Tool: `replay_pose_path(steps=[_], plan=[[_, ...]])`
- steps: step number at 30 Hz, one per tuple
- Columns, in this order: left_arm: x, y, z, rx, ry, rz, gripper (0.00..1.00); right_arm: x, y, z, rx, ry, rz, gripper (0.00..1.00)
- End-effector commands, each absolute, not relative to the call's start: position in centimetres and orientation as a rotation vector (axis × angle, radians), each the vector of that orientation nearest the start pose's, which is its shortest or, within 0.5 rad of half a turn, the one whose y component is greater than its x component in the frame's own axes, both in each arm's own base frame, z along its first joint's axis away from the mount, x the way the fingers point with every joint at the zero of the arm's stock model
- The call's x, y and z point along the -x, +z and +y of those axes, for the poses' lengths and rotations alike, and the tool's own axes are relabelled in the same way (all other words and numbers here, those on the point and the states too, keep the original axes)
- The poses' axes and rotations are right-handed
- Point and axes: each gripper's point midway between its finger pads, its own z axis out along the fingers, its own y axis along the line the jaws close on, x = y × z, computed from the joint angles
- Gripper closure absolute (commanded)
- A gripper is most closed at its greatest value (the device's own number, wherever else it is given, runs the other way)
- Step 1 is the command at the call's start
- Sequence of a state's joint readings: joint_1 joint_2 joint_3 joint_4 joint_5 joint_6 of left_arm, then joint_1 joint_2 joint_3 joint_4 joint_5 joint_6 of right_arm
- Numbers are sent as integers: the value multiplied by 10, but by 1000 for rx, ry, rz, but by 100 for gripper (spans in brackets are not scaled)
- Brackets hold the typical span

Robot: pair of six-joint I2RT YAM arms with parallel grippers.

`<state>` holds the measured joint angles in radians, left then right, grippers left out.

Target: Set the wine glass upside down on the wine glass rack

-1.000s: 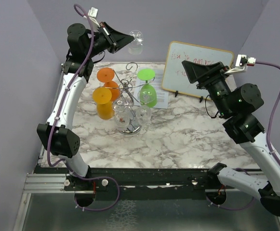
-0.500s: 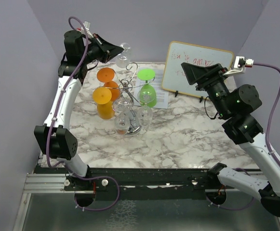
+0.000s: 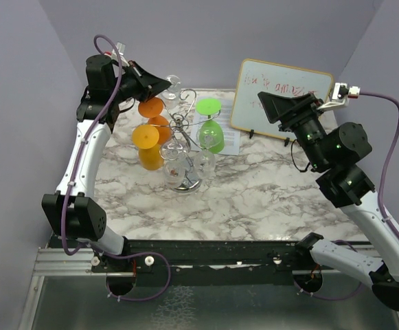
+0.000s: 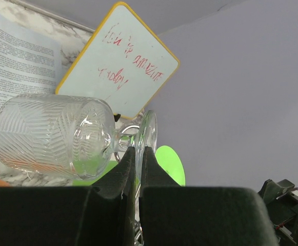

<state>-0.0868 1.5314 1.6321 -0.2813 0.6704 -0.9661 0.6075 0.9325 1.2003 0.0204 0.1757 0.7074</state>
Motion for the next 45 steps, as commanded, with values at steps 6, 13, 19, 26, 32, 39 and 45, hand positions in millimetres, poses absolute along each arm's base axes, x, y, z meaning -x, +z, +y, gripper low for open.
replay_pose_path(steps=[6, 13, 19, 26, 32, 39, 45], plan=[[-398, 413, -182, 181, -1411, 1874, 100, -273, 489, 177, -263, 990, 1328, 36], [-392, 405, -186, 151, -1447, 1897, 100, -278, 485, 185, -251, 993, 1364, 36], [-384, 402, -190, 110, -1487, 1907, 100, -283, 480, 193, -238, 1006, 1392, 36], [-378, 400, -198, 81, -1552, 1908, 100, -283, 478, 193, -242, 1007, 1393, 36], [-373, 401, -203, 77, -1586, 1904, 100, -283, 478, 189, -255, 996, 1389, 36], [-370, 408, -210, 62, -1623, 1887, 100, -283, 477, 190, -257, 998, 1391, 36], [-377, 413, -216, 67, -1638, 1873, 100, -283, 476, 188, -264, 994, 1390, 36]])
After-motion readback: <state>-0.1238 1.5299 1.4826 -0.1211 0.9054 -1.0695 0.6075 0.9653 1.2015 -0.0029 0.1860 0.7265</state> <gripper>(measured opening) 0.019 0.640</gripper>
